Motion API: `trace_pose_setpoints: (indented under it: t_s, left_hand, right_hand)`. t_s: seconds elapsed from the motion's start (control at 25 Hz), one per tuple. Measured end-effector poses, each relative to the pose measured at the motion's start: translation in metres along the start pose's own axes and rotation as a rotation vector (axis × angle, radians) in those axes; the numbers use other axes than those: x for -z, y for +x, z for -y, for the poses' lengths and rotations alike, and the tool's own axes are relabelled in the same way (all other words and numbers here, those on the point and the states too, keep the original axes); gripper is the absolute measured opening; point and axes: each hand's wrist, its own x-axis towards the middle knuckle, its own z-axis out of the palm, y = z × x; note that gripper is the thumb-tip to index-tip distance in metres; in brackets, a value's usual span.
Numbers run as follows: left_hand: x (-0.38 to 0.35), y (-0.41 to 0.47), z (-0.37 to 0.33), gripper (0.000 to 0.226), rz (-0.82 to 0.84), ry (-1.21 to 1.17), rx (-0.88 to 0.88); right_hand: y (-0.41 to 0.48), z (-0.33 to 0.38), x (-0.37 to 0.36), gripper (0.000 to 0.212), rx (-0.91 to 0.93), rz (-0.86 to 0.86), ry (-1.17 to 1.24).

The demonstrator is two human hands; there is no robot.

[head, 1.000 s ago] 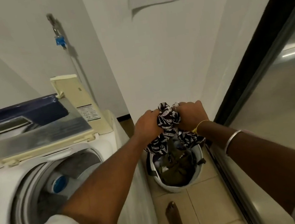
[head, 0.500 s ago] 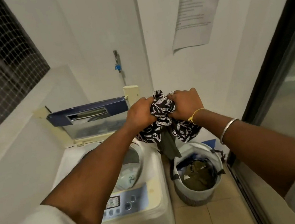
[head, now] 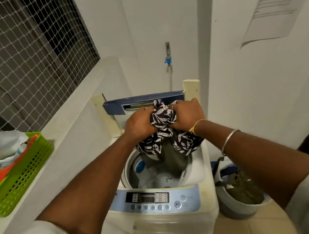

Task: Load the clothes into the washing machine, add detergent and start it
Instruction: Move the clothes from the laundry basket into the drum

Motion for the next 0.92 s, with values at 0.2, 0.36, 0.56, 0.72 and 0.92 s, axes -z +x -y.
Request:
trace_pose_setpoints:
  t_s: [0.2,0.36,0.56,0.72,0.92]
  left_hand:
    - [-0.056,-0.01,0.069,0.069,0.113,-0.072,0.053]
    - [-0.112,-0.019,0.115,0.087,0.256,-0.175,0.128]
    - [-0.16,-0.028,0.166,0.098,0.43,-0.228,0.115]
    - [-0.162,-0.022,0.176,0.085,0.428,-0.203,0.088]
    - [-0.16,-0.016,0.168,0.069,0.43,-0.22,0.043]
  right_hand:
    - [0.009,0.034,-0.084,0.057,-0.027,0.112,0.004]
    - [0.014,0.047,-0.152,0.062,-0.095,0.367,0.036]
    - [0.011,0.049,-0.218,0.09,-0.126,0.653,0.183]
    - [0.014,0.055,-0.234,0.09,-0.135,0.668,0.191]
    - [0.011,0.061,-0.221,0.079,-0.172,0.624,0.226]
